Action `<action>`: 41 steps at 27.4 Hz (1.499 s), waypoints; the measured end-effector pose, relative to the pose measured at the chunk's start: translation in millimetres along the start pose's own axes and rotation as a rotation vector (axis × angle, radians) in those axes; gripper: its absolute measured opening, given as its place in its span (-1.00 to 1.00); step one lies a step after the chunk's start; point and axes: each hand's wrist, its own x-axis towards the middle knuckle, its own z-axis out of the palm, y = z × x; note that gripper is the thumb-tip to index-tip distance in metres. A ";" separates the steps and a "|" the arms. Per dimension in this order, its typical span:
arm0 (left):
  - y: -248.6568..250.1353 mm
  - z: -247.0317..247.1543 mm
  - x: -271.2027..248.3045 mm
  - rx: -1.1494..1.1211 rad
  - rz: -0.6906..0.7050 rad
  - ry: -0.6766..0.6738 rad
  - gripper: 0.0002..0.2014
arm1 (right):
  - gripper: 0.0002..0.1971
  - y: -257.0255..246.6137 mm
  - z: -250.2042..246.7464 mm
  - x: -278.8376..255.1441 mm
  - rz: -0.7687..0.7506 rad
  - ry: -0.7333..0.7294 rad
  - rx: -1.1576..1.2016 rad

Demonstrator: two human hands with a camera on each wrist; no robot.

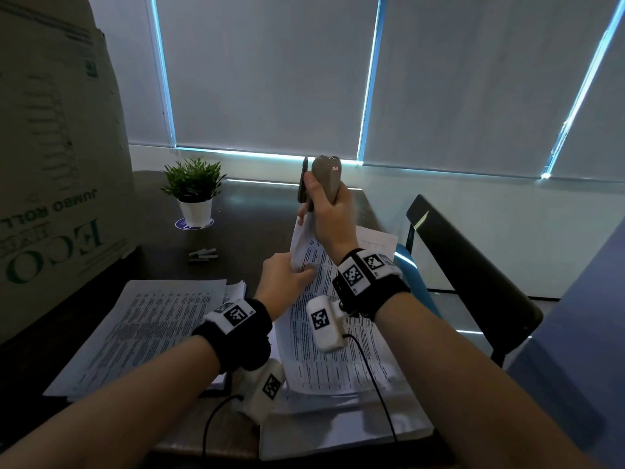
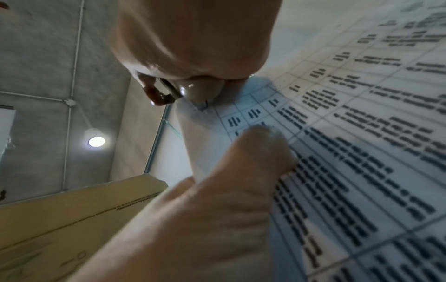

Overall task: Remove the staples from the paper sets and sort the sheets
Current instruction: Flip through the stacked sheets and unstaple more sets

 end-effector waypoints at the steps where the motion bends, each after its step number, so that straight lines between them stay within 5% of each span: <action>1: 1.0 1.0 -0.2 0.005 0.008 0.005 -0.73 | -0.70 0.1 0.4 0.3 0.000 0.018 -0.020; 7: 6.5 6.4 -1.6 0.173 0.088 0.026 -0.66 | -0.57 -1.9 -1.1 0.5 -0.002 0.032 -0.028; 9: 5.0 5.4 -2.9 0.152 0.094 0.038 -0.67 | -0.64 -11.6 -7.7 0.2 0.061 -0.008 0.006; 14: -4.8 3.6 -4.4 0.199 0.231 -0.011 -0.85 | -0.84 -43.6 -38.9 32.2 0.100 0.158 0.213; 19: -0.6 8.3 -7.2 0.169 0.326 0.000 -0.82 | -0.61 -24.3 -51.6 26.7 0.209 -0.027 -0.121; 26: -4.1 13.3 -1.5 0.197 0.368 -0.014 -0.84 | -0.63 -18.6 -39.4 12.8 0.187 -0.142 -0.173; 41: -8.5 19.2 -3.5 0.264 0.462 0.004 -0.87 | -0.68 -19.0 -21.6 9.1 0.131 0.083 -0.011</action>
